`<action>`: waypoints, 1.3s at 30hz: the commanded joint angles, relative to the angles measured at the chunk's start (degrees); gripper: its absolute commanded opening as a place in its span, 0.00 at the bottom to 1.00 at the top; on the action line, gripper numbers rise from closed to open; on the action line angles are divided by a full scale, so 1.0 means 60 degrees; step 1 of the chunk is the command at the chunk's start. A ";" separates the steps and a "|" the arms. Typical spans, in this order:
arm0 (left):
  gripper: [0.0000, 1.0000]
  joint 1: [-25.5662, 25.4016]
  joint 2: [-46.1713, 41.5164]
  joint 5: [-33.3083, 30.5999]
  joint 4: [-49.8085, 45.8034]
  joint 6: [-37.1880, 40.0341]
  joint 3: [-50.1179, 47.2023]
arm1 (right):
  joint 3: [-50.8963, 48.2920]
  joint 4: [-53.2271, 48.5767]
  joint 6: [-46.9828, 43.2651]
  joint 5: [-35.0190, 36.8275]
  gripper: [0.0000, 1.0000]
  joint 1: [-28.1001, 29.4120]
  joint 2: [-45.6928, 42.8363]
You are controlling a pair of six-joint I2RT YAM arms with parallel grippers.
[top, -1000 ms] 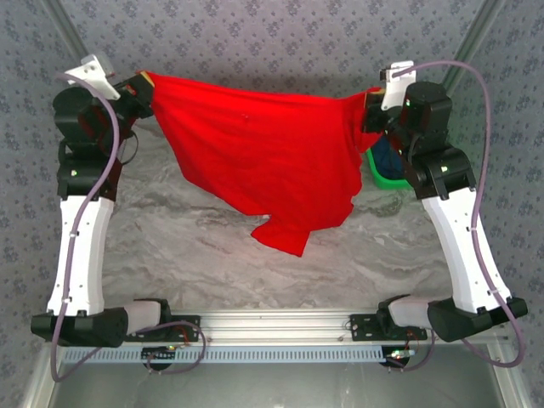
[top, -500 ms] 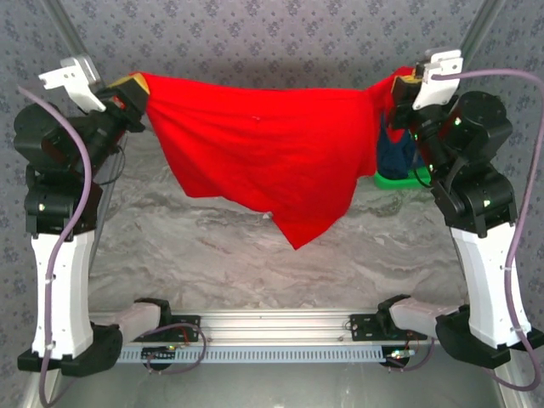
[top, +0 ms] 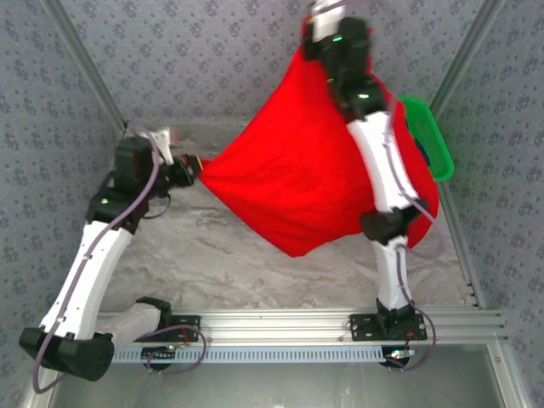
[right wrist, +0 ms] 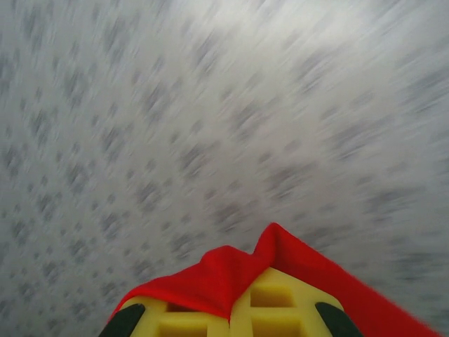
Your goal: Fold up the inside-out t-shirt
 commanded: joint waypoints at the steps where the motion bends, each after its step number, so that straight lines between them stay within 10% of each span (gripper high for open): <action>1: 0.00 -0.0016 -0.0264 -0.0125 0.0124 -0.0715 -0.1290 | -0.0062 0.0611 0.0397 -0.0764 0.21 0.0787 0.2163; 9: 0.00 -0.0053 0.0165 0.0417 0.1848 -0.1563 -0.4555 | -0.1643 -0.2052 0.1132 -0.1970 0.74 0.0718 0.1955; 19: 0.00 -0.0070 0.0330 0.0857 0.2614 -0.1573 -0.5782 | -1.1565 -0.1585 0.3416 -0.1142 0.73 -0.0392 -0.3720; 39: 0.00 -0.0081 0.0373 0.1085 0.2592 -0.1287 -0.5720 | -0.9364 -0.2834 0.4397 0.1520 0.51 -0.2073 0.0185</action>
